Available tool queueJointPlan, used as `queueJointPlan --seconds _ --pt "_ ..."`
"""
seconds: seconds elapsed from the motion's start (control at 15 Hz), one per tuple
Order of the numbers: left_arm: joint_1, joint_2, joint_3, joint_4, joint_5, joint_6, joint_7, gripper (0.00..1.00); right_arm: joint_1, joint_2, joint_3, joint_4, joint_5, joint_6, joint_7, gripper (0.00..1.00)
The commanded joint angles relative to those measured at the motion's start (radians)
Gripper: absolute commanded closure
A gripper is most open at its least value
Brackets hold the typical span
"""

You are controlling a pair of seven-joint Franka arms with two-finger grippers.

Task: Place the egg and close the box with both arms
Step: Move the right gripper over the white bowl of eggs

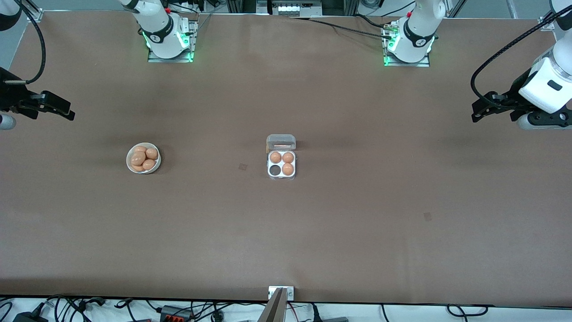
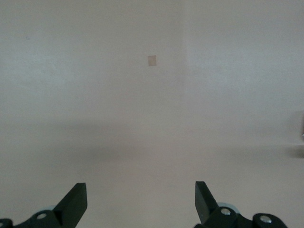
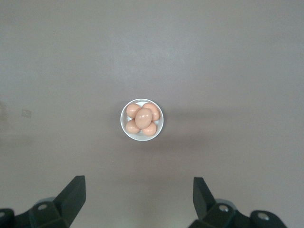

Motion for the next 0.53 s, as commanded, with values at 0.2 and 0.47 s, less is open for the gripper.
queueJointPlan --seconds 0.2,0.47 --pt "0.005 0.003 -0.009 0.018 0.030 -0.025 -0.017 0.00 0.000 -0.036 0.008 -0.033 -0.016 0.004 0.010 0.00" --pt "0.004 0.003 -0.013 0.018 0.030 -0.031 -0.017 0.00 0.003 0.031 0.011 -0.034 -0.016 0.023 0.011 0.00"
